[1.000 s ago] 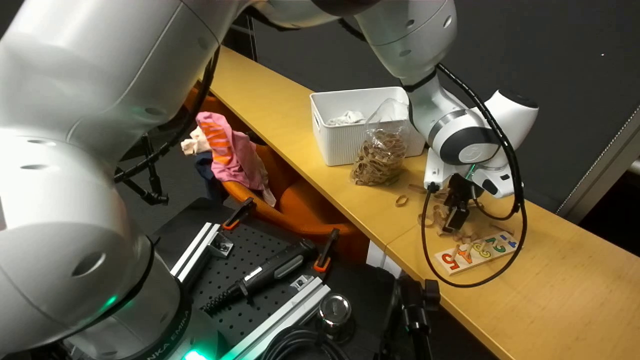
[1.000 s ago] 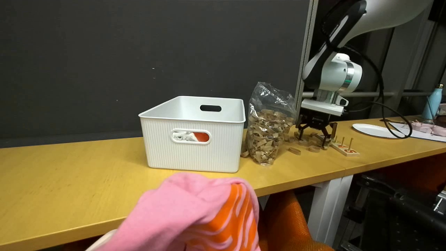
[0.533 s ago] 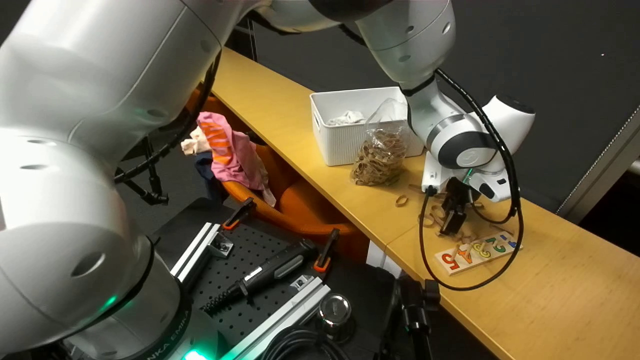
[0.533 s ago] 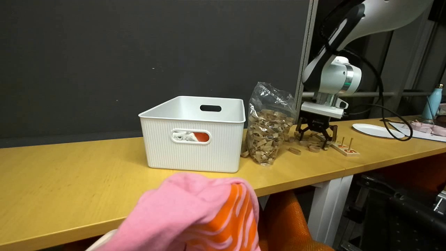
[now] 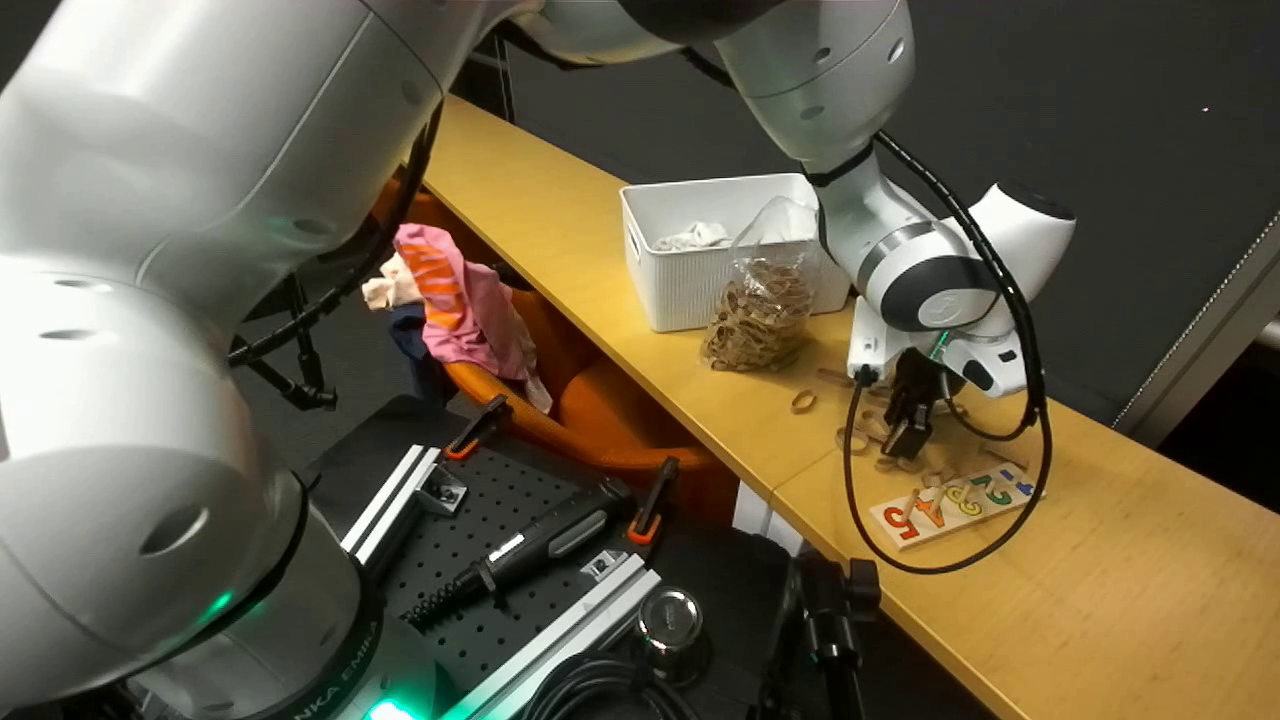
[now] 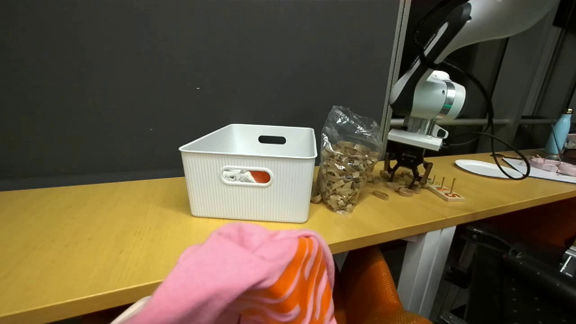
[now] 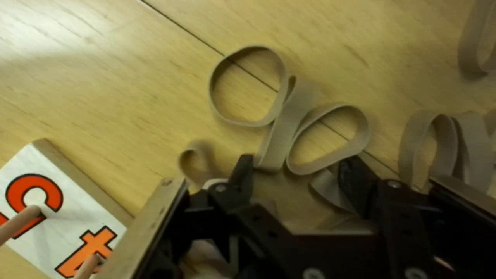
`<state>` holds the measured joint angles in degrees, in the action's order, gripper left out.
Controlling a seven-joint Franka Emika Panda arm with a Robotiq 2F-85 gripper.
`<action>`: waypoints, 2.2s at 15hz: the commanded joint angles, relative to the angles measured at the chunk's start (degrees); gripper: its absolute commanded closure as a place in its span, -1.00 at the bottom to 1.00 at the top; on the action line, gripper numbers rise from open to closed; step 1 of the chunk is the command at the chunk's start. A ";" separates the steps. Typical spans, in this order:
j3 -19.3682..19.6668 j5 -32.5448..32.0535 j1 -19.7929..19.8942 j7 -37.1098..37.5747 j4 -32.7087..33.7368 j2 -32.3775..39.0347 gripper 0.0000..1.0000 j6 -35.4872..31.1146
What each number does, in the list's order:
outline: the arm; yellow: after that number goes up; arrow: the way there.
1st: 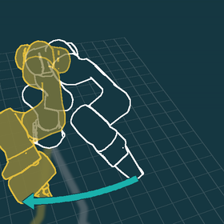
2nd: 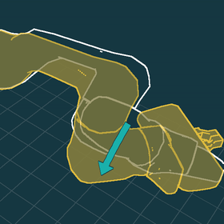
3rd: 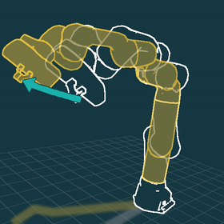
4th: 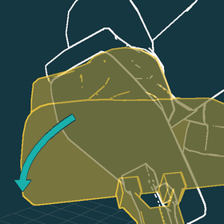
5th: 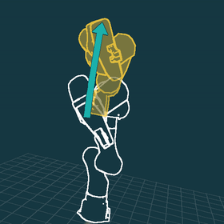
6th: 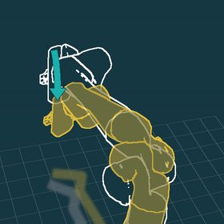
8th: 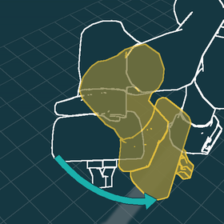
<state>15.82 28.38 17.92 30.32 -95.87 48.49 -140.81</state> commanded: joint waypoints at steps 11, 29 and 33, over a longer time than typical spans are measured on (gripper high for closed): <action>0.71 -1.85 -1.00 1.11 -3.99 -4.24 0.99 -2.70; 4.81 -13.68 -13.05 7.95 -24.54 -34.41 0.99 -21.19; 5.63 -20.33 -18.52 14.50 -23.64 -35.69 0.99 -21.02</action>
<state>19.96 13.11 3.59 39.74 -118.46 14.30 -160.67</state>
